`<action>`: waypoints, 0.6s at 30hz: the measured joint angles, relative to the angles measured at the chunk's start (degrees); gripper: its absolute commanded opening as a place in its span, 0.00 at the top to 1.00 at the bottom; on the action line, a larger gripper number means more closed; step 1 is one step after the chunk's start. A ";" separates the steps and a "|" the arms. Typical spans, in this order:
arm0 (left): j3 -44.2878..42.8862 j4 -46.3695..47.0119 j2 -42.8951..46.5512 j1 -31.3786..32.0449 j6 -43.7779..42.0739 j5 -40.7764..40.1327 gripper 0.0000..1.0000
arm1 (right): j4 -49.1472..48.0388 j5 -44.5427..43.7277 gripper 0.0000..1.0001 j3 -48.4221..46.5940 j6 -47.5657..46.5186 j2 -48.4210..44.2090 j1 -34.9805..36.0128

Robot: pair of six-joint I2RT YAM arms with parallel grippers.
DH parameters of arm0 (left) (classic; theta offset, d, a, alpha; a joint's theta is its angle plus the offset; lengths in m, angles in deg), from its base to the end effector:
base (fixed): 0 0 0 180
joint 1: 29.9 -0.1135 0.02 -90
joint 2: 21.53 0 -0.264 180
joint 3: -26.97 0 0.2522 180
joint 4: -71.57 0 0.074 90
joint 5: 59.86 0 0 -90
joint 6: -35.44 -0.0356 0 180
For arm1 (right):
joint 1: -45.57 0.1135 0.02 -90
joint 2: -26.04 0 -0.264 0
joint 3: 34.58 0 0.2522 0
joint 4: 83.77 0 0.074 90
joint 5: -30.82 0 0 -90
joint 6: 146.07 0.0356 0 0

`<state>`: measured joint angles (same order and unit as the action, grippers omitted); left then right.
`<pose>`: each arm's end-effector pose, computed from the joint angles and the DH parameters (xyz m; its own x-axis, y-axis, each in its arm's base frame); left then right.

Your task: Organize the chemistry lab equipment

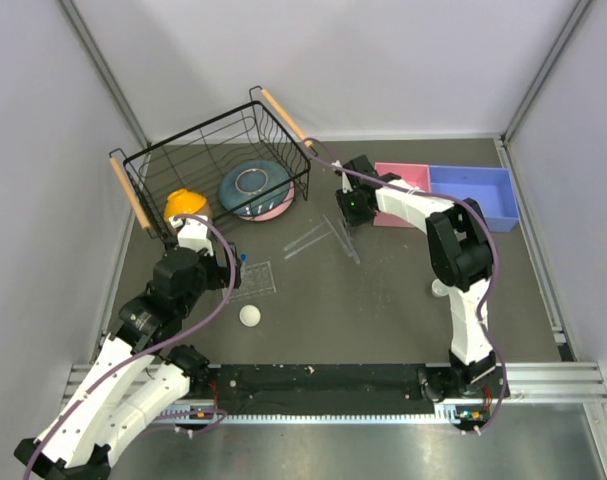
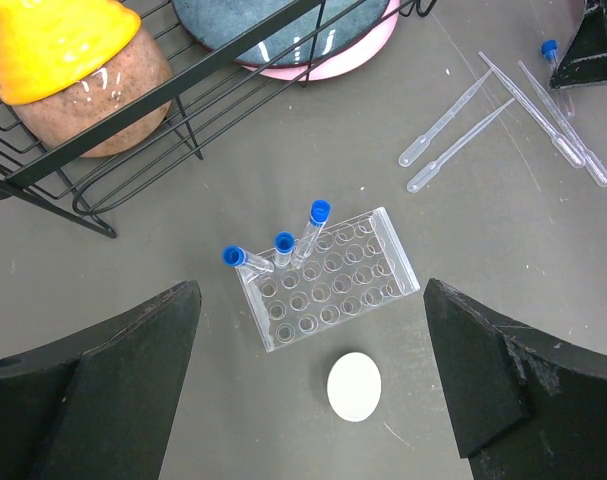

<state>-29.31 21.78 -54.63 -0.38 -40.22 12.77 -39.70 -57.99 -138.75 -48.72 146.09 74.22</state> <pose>0.1159 -0.0534 0.3086 -0.4366 -0.0244 -0.8993 0.1340 0.9867 -0.0919 0.3942 0.2162 0.1781 -0.8159 -0.3000 -0.4943 -0.3873 0.9183 0.0819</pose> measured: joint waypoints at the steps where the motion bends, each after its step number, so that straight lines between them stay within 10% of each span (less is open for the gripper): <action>1: 0.00 0.00 0.00 -0.02 -0.02 0.00 0.01 | -0.02 -0.07 0.66 -0.02 0.02 0.17 0.00; 18: 0.00 0.00 0.00 -0.02 -0.46 1.14 0.01 | -0.02 -2.21 0.88 -0.13 0.15 1.14 0.00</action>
<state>-29.31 21.78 -54.63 -0.40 -40.67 13.91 -39.73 -60.20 -138.89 -48.57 147.23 74.22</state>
